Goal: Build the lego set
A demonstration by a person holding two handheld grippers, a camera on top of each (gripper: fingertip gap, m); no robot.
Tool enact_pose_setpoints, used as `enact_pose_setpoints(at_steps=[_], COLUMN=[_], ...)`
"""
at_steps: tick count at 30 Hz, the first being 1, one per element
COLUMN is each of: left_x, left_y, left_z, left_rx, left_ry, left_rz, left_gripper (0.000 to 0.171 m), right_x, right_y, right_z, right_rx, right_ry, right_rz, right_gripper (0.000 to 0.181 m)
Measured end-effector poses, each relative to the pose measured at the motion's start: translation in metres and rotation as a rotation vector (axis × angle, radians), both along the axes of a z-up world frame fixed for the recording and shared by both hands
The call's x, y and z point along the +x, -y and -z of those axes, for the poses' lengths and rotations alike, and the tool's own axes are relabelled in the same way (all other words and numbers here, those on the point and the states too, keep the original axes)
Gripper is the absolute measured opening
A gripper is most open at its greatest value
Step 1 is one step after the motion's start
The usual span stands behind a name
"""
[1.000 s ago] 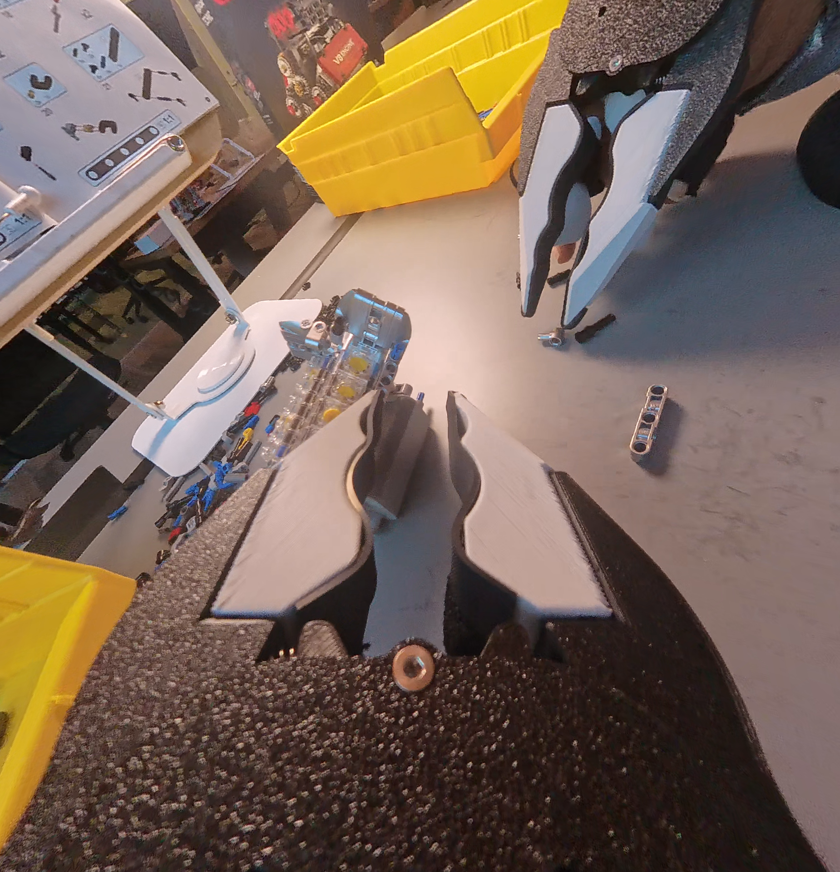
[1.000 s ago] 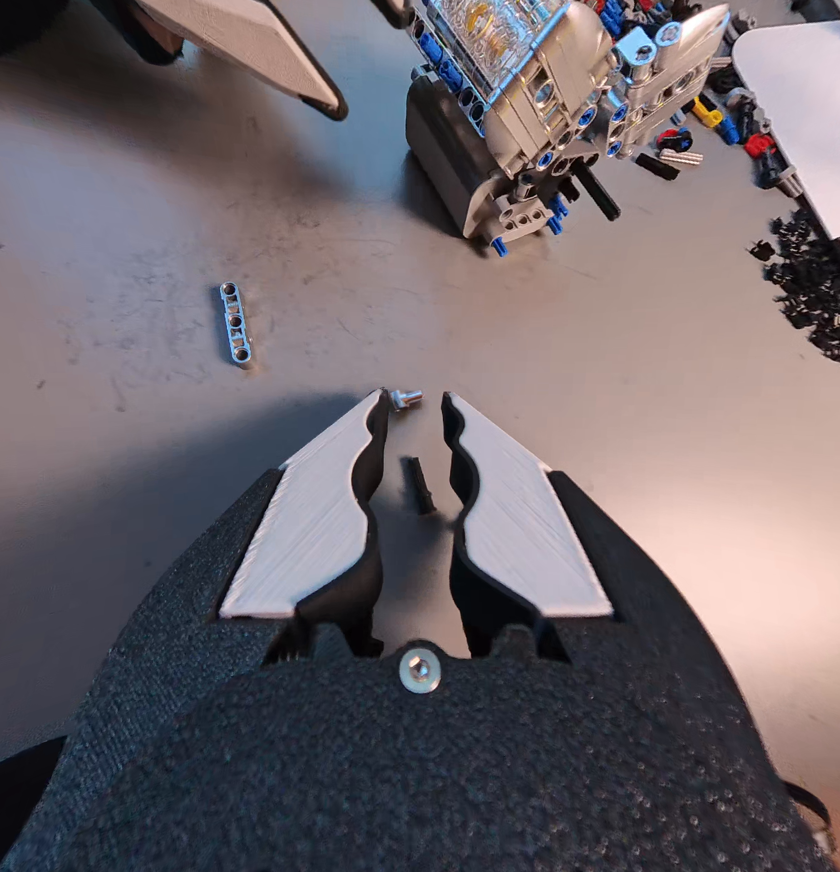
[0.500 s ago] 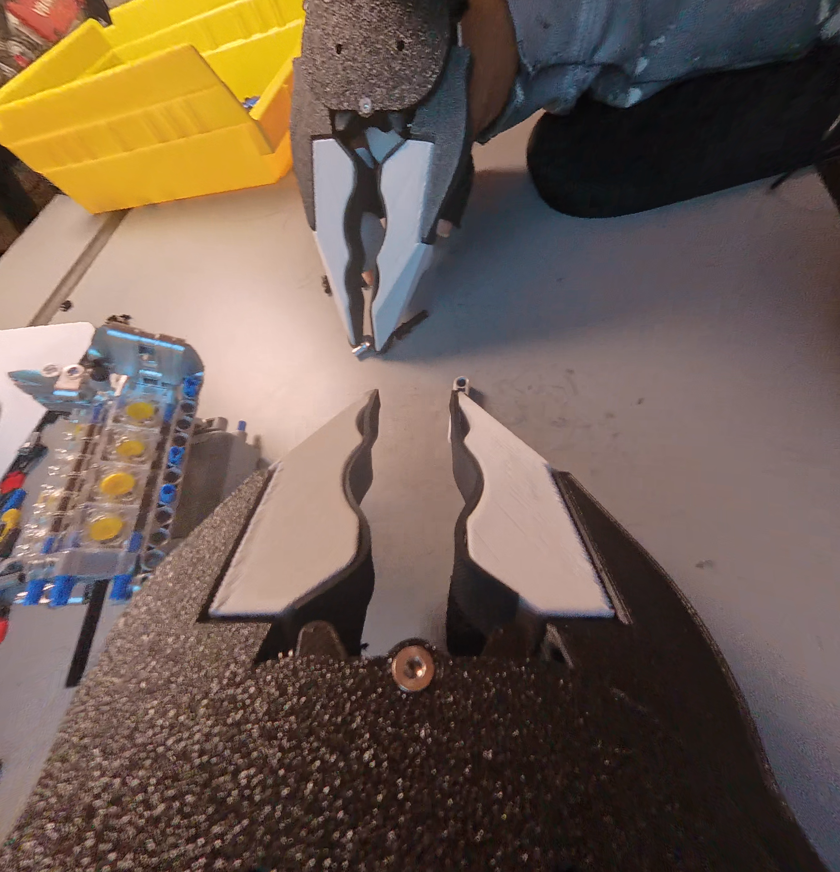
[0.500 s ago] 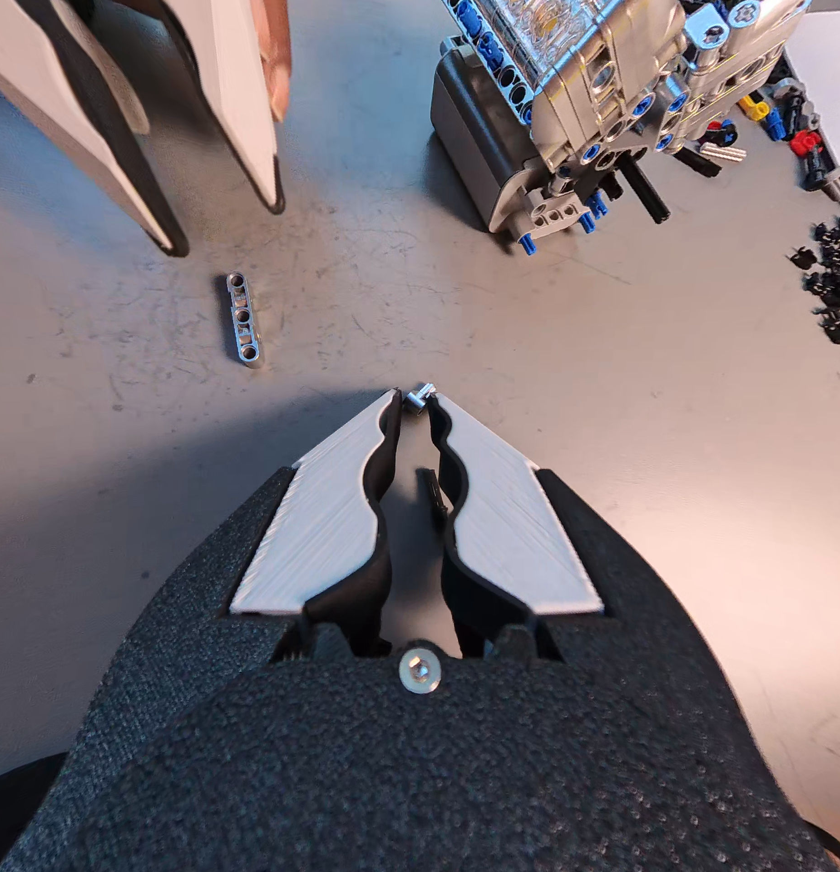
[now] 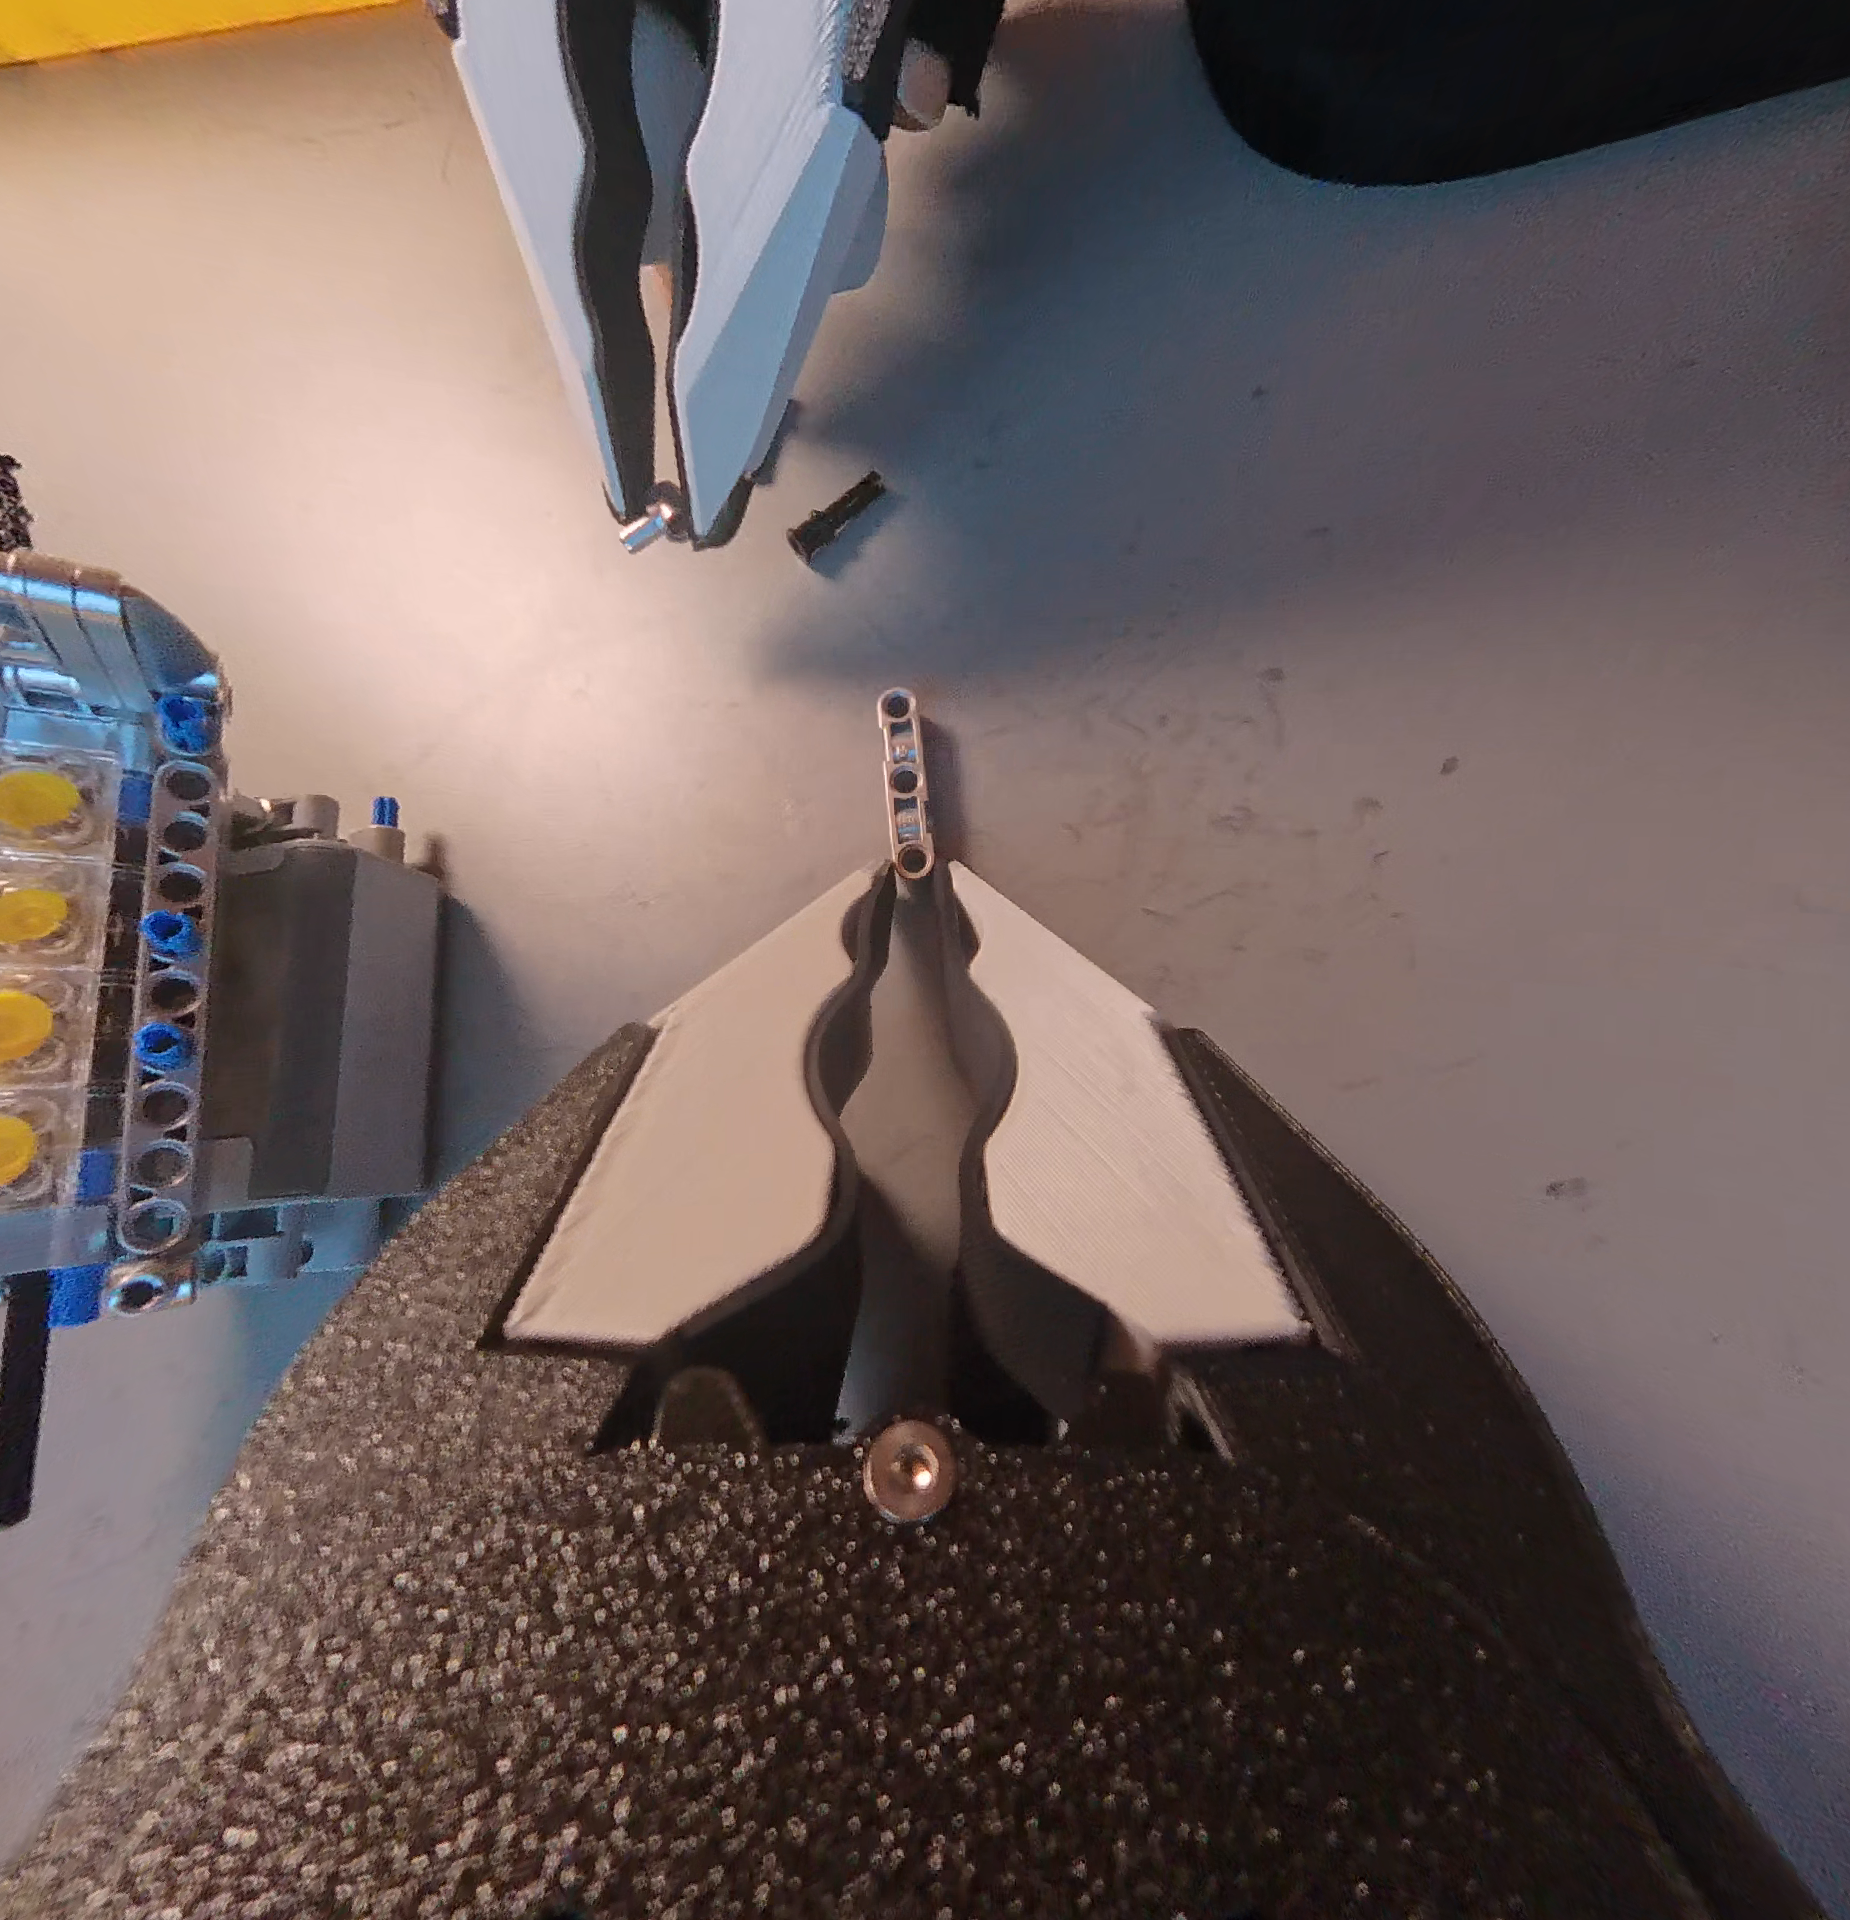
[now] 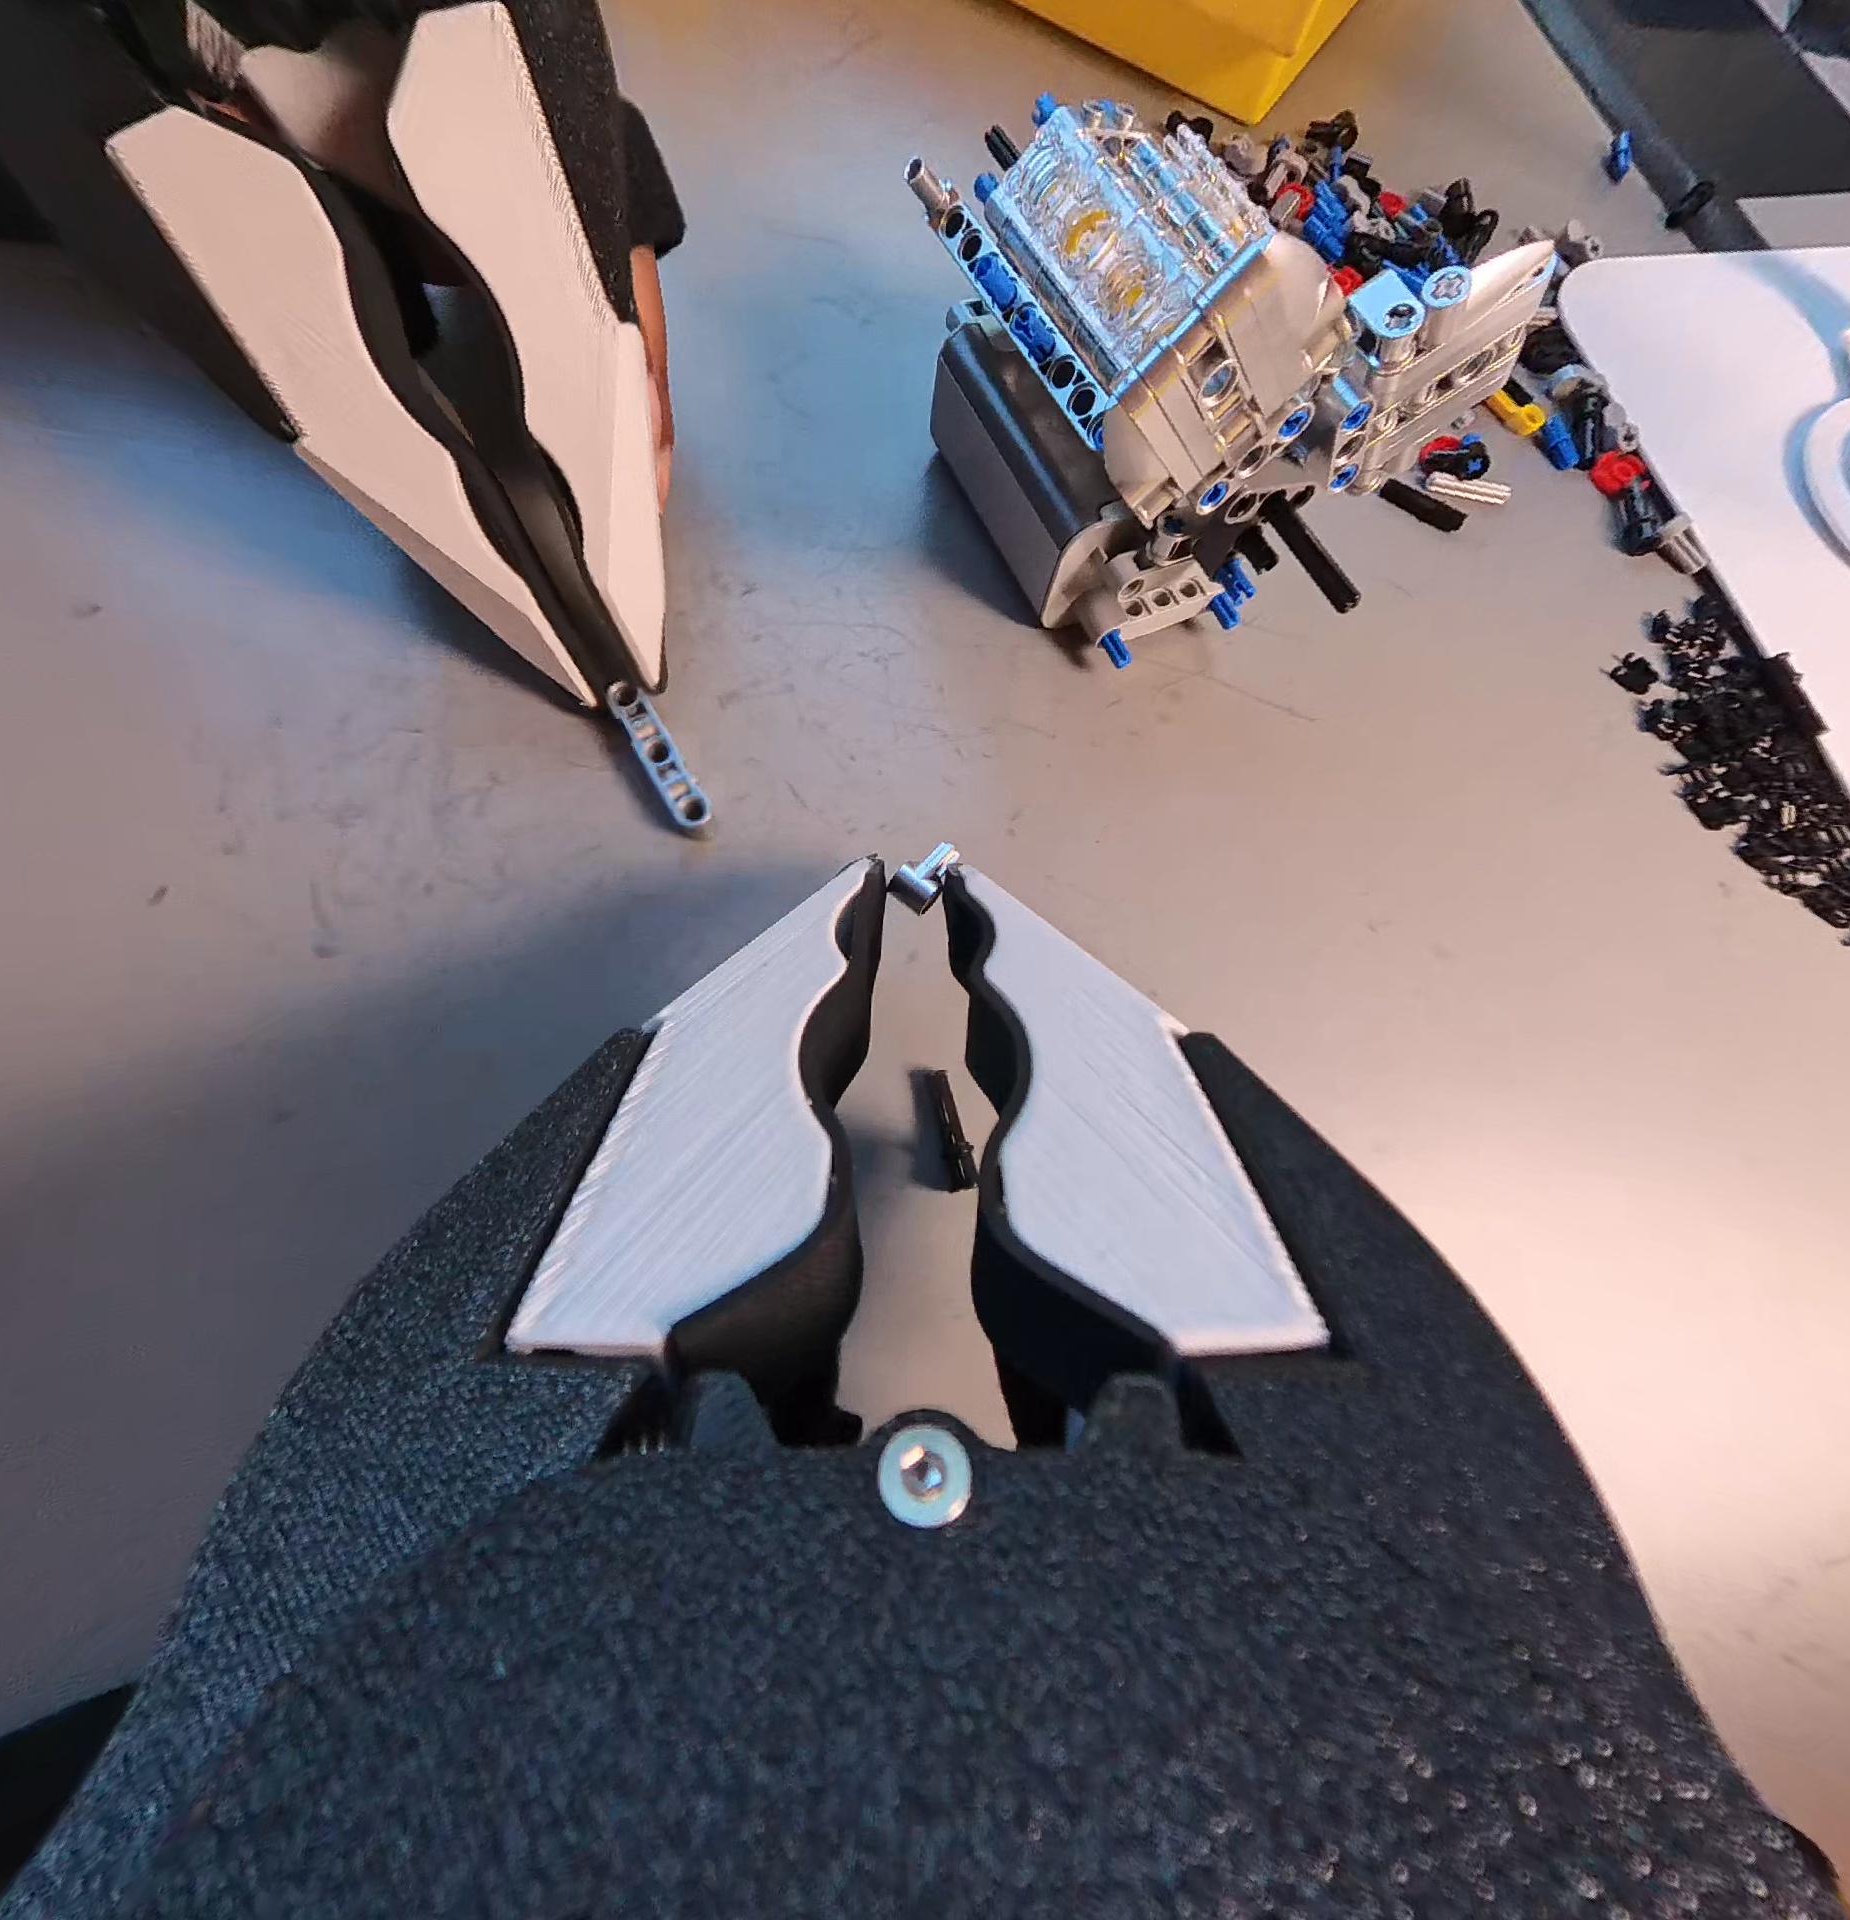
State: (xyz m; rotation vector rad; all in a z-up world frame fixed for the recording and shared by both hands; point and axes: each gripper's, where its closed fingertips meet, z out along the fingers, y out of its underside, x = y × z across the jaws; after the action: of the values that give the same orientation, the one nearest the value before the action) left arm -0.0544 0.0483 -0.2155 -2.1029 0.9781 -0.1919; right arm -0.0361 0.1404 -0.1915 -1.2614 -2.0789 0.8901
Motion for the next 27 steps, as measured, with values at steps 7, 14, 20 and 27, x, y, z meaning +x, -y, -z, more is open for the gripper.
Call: enact_pose_setpoints(at_steps=[7,14,20,27], left_x=[-0.045,-0.028,0.008,0.037], left_y=[-0.006,-0.015,-0.012,0.006], left_z=[-0.003,-0.024,-0.036,-0.041], left_rx=[0.036,0.179,0.265,0.275], left_ry=[-0.033,0.011,0.04,0.078], left_rz=[-0.115,-0.096,0.015,0.167], left_gripper=[0.011,0.016,0.019,0.013], right_x=[0.0,0.002,0.01,0.018], right_y=[0.006,0.025,0.06,0.085], right_z=[-0.009,-0.016,-0.019,-0.011], right_rx=[-0.04,-0.13,-0.216,-0.223], right_ry=[-0.036,-0.047,-0.022,0.038], right_rz=[-0.018,-0.071,-0.206,-0.301], right_gripper=[0.01,0.01,0.01,0.01])
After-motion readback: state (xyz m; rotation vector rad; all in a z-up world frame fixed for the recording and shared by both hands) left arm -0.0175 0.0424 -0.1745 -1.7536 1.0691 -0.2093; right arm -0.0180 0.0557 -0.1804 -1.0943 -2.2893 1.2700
